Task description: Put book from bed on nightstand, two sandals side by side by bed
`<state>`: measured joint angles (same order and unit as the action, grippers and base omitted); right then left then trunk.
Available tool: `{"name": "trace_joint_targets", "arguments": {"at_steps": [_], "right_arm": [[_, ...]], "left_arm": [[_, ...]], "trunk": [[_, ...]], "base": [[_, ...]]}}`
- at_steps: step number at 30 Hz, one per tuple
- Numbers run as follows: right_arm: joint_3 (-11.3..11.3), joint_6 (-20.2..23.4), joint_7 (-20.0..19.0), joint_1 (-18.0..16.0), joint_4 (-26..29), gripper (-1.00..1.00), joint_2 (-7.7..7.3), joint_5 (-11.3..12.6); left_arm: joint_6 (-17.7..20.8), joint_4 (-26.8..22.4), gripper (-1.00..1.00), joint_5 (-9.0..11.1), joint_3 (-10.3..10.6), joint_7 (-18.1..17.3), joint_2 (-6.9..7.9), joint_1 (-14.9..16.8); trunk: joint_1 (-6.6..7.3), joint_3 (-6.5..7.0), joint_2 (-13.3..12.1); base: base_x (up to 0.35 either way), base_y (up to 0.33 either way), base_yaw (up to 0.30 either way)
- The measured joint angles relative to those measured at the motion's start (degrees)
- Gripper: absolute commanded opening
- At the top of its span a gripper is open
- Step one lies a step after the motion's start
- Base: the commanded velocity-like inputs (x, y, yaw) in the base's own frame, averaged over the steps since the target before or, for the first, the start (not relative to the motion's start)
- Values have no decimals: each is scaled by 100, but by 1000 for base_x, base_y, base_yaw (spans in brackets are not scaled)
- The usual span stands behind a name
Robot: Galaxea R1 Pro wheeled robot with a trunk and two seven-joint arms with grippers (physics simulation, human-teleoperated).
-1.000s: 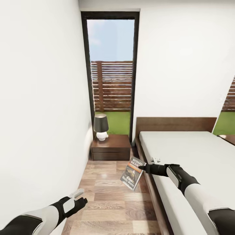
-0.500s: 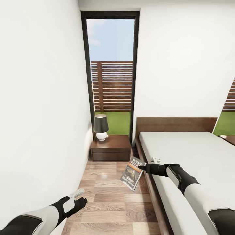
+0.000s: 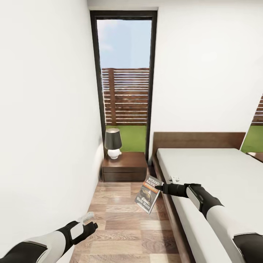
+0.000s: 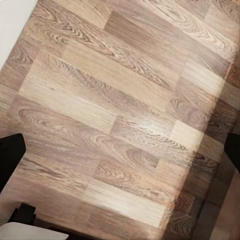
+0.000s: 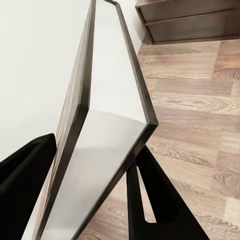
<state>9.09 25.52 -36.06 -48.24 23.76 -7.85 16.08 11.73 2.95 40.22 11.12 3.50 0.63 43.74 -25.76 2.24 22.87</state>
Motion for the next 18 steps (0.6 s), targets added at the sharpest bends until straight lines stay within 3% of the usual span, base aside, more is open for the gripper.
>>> {"name": "trace_joint_targets", "arguments": {"at_steps": [18], "right_arm": [[0,0,-9,0,0,-100,-17,0]], "left_arm": [[-2,0,100,-2,0,0,0,-7]], "trunk": [[1,0,0]], "base": [[31,1,0]]}}
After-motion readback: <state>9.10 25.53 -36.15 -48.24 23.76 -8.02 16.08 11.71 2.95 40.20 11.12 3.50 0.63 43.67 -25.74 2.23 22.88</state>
